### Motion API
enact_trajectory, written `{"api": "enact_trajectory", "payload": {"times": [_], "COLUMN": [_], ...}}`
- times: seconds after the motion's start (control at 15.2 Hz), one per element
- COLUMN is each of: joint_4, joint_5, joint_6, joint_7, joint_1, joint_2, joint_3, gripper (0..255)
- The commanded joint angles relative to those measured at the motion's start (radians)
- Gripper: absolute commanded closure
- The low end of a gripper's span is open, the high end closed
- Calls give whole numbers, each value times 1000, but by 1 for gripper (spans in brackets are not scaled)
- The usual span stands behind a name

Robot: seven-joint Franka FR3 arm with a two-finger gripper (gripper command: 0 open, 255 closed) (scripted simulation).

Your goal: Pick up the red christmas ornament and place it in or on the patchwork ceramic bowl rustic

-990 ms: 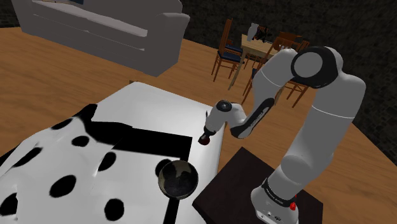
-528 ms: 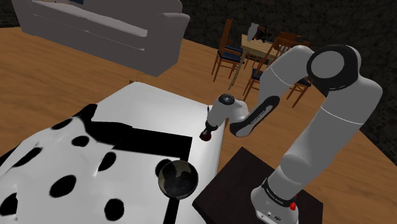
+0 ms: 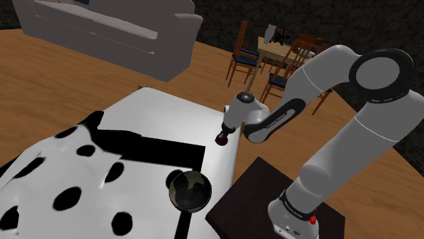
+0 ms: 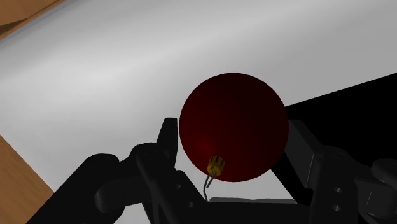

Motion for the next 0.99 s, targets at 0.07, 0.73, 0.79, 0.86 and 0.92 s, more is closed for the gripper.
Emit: {"api": "enact_trajectory", "payload": {"times": [0.07, 0.73, 0.79, 0.86, 0.92], "joint_4": [-11, -6, -3, 1, 4], "joint_5": [104, 309, 322, 334, 345], "joint_6": [-33, -176, -192, -207, -223], "joint_7": [-89, -268, -279, -291, -301], "joint_1": [18, 95, 101, 107, 113], "joint_2": [-54, -206, -220, -233, -245], "joint_3": [-1, -38, -41, -44, -48], "gripper": [255, 255, 255, 255, 255]}}
